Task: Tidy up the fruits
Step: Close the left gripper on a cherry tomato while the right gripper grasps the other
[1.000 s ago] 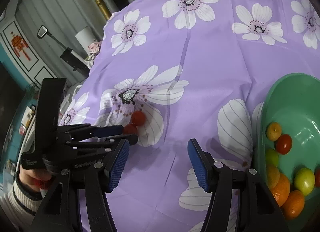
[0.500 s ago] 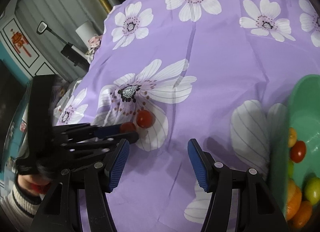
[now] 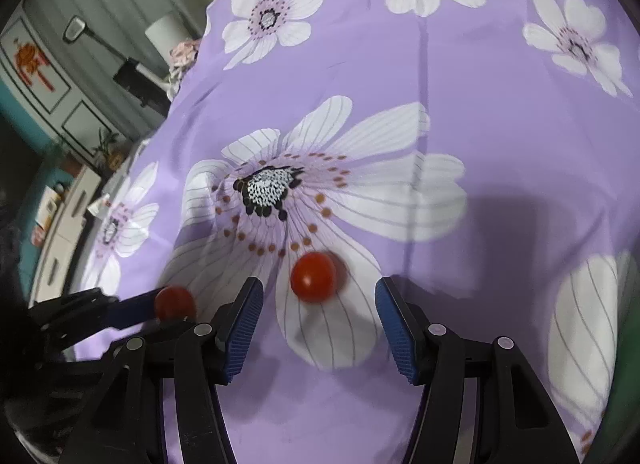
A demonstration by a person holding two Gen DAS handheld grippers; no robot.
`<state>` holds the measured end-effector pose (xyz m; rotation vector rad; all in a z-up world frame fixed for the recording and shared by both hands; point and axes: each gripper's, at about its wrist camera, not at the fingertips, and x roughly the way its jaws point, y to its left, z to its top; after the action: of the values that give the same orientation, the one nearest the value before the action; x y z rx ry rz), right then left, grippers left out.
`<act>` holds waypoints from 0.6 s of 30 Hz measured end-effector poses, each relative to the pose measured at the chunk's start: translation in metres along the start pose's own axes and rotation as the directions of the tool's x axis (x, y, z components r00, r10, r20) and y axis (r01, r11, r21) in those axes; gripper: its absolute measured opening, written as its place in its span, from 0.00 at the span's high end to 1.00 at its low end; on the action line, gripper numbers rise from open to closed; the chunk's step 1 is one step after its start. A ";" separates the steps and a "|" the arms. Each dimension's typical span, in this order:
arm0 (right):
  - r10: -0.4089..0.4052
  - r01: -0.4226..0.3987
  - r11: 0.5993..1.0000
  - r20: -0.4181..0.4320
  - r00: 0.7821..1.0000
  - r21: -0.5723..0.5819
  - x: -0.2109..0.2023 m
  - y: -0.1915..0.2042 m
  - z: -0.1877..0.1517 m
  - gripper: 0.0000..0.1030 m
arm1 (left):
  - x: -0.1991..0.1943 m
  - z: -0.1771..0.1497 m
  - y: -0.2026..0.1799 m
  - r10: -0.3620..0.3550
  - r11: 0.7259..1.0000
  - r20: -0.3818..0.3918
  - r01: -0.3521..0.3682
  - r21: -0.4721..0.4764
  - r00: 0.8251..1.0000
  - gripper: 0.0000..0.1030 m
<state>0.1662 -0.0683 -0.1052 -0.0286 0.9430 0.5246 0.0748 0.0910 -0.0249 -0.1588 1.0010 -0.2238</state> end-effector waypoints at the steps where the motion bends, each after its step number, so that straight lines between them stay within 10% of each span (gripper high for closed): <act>1: -0.015 0.015 1.000 -0.004 1.000 -0.012 0.003 0.003 0.002 0.41 | 0.000 0.000 0.000 -0.004 1.000 0.002 0.004 -0.001 1.000 0.72; 9: -0.095 0.093 0.992 -0.020 0.995 -0.089 0.015 0.013 0.007 0.72 | -0.001 -0.003 0.001 -0.020 1.000 0.006 0.020 -0.011 1.000 0.72; 18: -0.063 0.061 0.994 -0.008 0.998 -0.094 0.002 0.013 -0.003 0.73 | -0.006 -0.006 -0.006 -0.021 1.000 0.011 0.021 0.000 1.000 0.72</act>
<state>0.1592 -0.0566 -0.1054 -0.1455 0.9247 0.5115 0.0656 0.0866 -0.0218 -0.1706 0.9884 -0.2420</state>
